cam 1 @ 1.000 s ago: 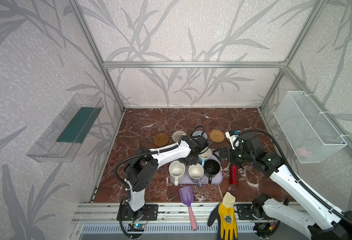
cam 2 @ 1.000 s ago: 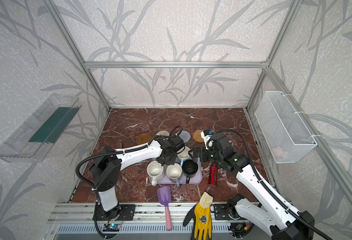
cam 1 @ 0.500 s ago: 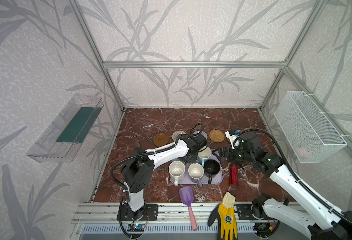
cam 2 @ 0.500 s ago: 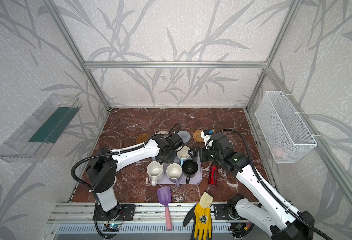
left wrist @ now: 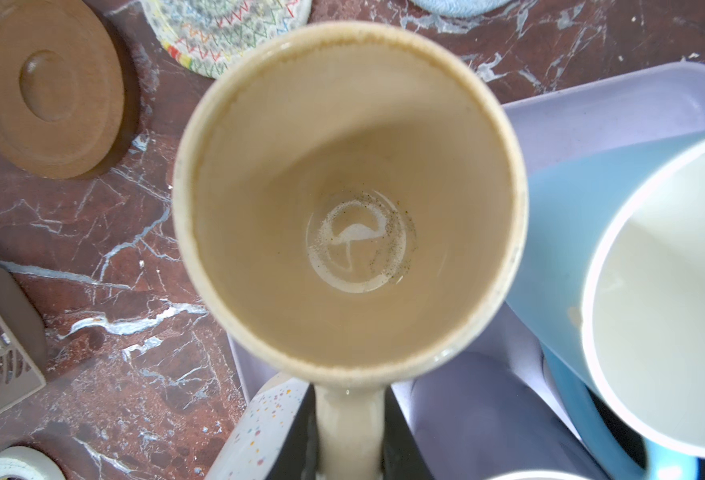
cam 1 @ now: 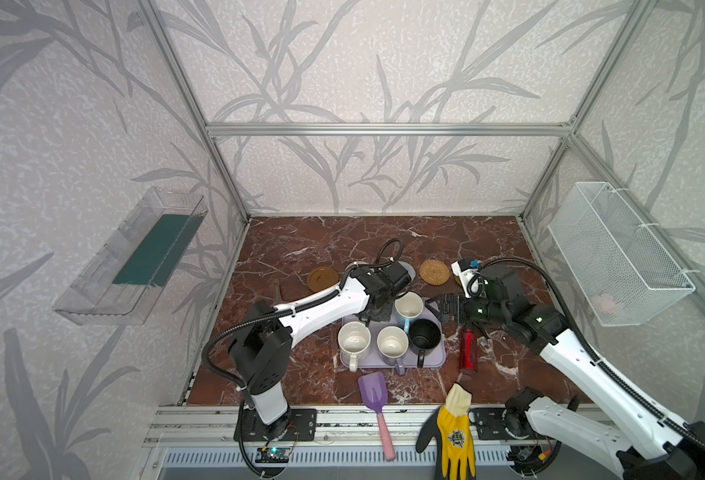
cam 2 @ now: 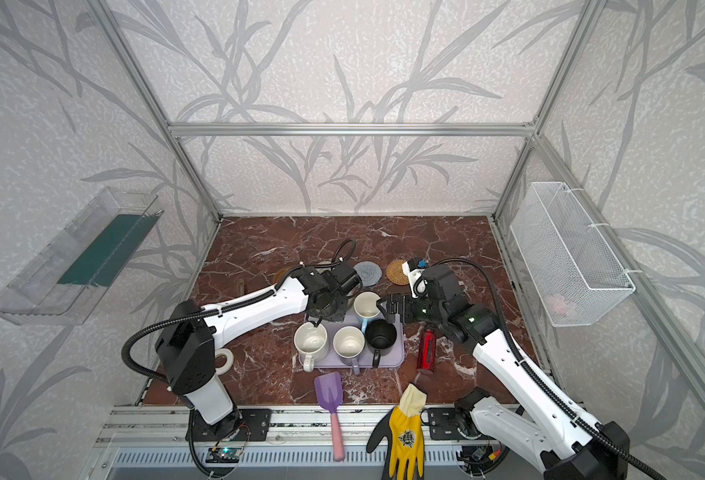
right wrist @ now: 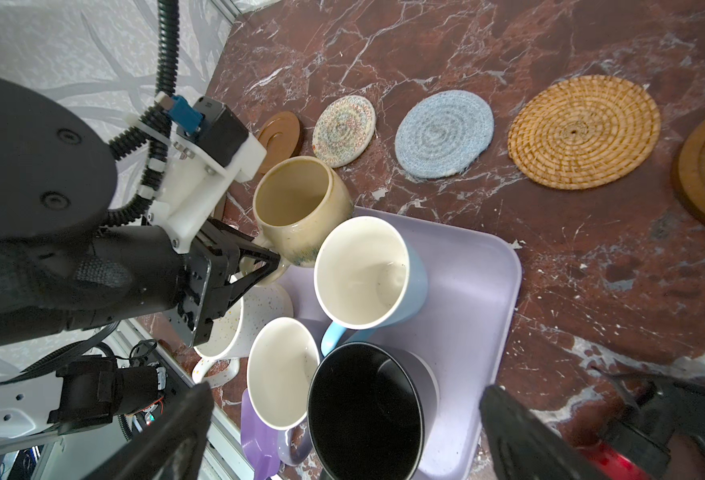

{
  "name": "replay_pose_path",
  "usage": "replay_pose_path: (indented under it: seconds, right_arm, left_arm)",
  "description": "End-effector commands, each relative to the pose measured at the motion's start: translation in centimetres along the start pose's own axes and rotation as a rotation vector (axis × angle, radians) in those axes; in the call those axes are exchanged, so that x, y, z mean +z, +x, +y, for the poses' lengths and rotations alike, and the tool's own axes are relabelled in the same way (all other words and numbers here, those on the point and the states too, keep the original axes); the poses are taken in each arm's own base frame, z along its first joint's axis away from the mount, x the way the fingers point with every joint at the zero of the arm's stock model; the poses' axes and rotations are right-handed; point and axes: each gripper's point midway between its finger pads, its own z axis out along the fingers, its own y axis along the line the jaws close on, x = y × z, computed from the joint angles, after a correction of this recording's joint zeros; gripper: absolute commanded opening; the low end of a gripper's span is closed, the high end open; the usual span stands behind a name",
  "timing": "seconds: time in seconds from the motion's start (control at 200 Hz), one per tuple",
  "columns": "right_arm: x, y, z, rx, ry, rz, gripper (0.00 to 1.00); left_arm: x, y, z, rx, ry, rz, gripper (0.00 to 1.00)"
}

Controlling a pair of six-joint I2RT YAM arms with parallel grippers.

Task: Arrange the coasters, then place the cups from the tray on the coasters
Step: 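Lift cream mug with left gripper and carry it toward brown saucer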

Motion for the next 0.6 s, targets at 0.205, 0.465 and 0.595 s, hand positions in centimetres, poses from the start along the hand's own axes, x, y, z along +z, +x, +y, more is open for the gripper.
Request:
replay_pose_path:
  seconds: [0.205, 0.465, 0.595]
  right_arm:
    - [-0.3, -0.9, 2.4, -0.023, -0.121, -0.036, 0.99]
    - [0.3, -2.3, 5.1, -0.049, -0.178, -0.054, 0.99]
    - [1.1, -3.1, 6.8, -0.071, -0.199, -0.048, 0.99]
  left_arm:
    - [-5.6, -3.3, 2.4, -0.066, 0.015, -0.178, 0.00]
    - [-7.6, -4.4, 4.5, -0.108, 0.004, -0.261, 0.00]
    - [-7.9, -4.5, 6.5, -0.138, -0.021, -0.272, 0.00]
